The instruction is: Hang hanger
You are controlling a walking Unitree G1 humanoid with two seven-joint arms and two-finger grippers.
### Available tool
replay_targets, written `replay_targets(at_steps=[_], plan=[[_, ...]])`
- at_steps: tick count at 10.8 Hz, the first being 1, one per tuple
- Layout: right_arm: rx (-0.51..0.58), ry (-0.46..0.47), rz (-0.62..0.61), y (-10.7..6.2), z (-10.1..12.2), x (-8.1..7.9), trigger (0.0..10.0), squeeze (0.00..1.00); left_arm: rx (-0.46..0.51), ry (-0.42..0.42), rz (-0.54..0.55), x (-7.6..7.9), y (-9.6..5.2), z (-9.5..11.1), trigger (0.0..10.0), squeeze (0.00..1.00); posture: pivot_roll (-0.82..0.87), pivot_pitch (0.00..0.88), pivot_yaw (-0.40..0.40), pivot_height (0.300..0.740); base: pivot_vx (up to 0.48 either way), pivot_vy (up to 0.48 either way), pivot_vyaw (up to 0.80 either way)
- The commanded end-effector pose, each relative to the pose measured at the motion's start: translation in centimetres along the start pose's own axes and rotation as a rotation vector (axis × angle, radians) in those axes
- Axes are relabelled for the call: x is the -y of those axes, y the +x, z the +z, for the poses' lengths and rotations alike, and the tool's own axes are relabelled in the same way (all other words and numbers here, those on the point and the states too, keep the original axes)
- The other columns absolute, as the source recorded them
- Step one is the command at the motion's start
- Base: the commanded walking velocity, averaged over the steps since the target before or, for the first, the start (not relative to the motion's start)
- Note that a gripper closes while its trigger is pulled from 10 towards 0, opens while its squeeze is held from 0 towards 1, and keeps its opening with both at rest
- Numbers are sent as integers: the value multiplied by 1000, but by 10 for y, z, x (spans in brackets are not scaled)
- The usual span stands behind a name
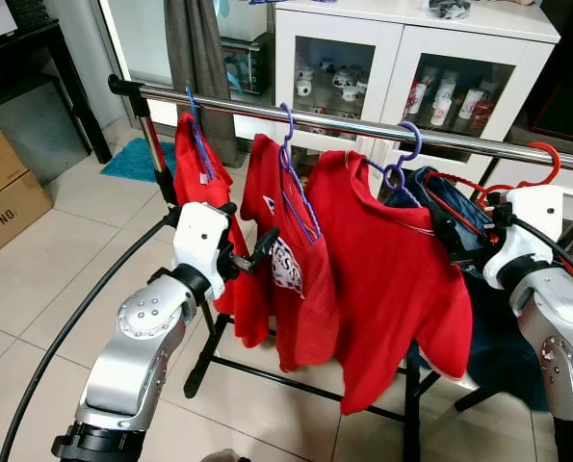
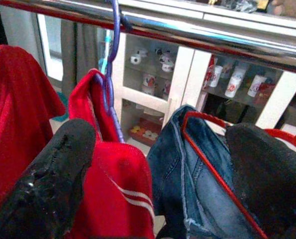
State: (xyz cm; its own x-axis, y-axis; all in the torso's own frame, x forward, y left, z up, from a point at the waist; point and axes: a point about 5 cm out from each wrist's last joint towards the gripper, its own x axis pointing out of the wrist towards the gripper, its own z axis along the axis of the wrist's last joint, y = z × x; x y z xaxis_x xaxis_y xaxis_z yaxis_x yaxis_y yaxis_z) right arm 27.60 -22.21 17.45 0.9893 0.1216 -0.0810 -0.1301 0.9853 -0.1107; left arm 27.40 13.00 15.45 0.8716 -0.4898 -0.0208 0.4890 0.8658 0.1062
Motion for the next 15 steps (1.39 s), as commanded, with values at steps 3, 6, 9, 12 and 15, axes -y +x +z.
replay_targets(at_steps=[3, 6, 9, 12, 15], plan=[[-18, 52, 56, -2, -2, 19, 10000, 1000, -31, 16, -114, 8, 4, 1, 10000, 0, -37, 0, 7, 740, 0, 0, 0], [-69, 7, -21, 1, -4, 53, 10000, 1000, -21, 22, -199, 10, 3, 5, 10000, 0, -34, 0, -4, 740, 0, 0, 0], [-63, -65, -24, 3, 12, 83, 10000, 973, -3, 12, -361, 22, 1, 12, 10000, 0, -38, 0, 0, 740, 0, 0, 0], [-169, -126, 2, 16, 9, 100, 10000, 0, 8, 4, -443, 28, 2, 15, 10000, 0, -38, 0, 1, 740, 0, 0, 0], [-273, -106, -10, 30, -2, 116, 10000, 0, 4, 0, -511, 31, 0, 18, 10000, 0, -30, 0, 0, 740, 0, 0, 0]])
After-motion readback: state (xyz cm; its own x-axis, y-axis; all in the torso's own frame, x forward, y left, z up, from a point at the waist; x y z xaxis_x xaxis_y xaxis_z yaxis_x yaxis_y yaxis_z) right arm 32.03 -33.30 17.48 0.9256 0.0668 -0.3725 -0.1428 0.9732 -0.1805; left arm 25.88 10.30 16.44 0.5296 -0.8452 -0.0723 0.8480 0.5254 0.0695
